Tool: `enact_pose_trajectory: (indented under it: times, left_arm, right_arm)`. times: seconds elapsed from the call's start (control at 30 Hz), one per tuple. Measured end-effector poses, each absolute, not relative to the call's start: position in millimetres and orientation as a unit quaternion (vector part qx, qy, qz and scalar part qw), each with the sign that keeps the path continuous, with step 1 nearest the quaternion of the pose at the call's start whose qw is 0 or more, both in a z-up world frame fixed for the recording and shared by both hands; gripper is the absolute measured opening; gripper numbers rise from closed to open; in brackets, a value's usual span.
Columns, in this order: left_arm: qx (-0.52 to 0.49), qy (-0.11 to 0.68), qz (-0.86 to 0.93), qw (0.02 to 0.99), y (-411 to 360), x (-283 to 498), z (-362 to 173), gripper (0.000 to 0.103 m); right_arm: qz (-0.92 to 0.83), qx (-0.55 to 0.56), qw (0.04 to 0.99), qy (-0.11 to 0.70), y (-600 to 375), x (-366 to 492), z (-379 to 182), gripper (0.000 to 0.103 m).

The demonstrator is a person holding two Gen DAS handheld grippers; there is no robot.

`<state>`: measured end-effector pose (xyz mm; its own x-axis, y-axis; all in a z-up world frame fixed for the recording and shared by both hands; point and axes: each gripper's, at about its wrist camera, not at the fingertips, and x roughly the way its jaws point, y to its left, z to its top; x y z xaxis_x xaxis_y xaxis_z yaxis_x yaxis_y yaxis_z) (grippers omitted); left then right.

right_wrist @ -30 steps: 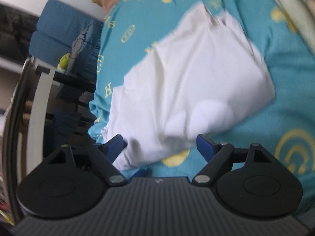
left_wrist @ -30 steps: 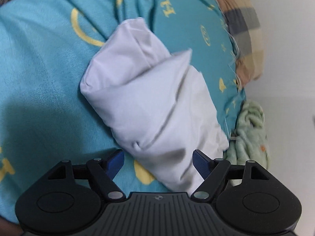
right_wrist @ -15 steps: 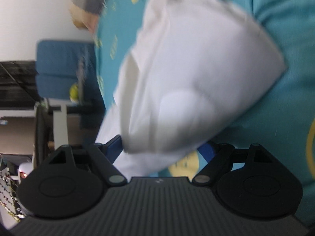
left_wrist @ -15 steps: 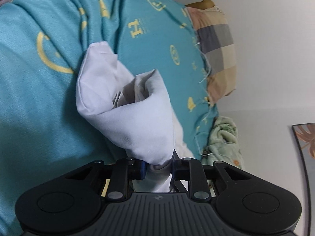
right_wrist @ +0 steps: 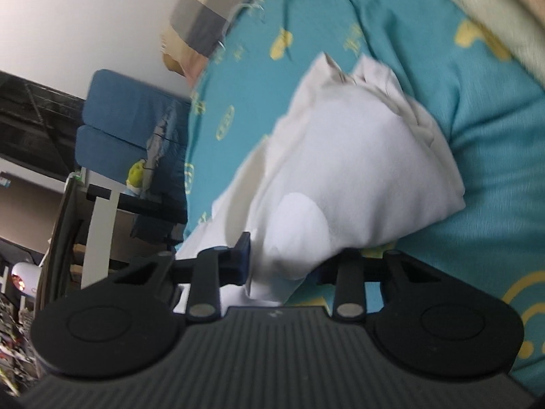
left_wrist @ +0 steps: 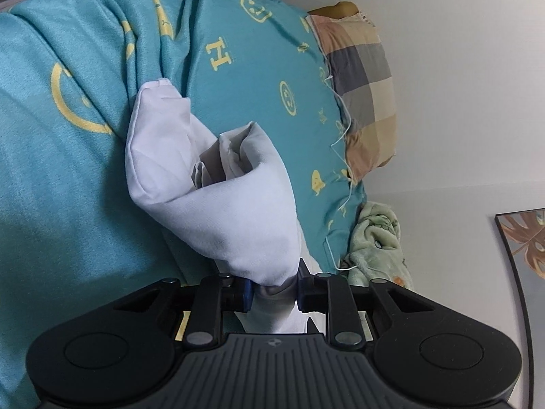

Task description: Fold clothes

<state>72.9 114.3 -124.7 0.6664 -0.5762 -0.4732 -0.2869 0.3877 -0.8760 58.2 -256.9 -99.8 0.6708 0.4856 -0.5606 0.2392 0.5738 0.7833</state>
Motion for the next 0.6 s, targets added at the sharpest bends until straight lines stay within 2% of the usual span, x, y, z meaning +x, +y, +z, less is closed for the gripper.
enact_pose_trajectory:
  times: [0.33, 0.6]
  left_arm:
    - [-0.534, 0.373, -0.132, 0.747, 99.9, 73.3, -79.4, 0.024]
    - [-0.496, 0.367, -0.193, 0.763, 34.3, 80.6, 14.3, 0.024]
  right_arm:
    - [0.082, 0.472, 0.8, 0.362, -272.8, 50.1, -65.4, 0.034]
    - [0.079, 0.509, 0.8, 0.308, -336.0, 32.6, 1.8, 0.034]
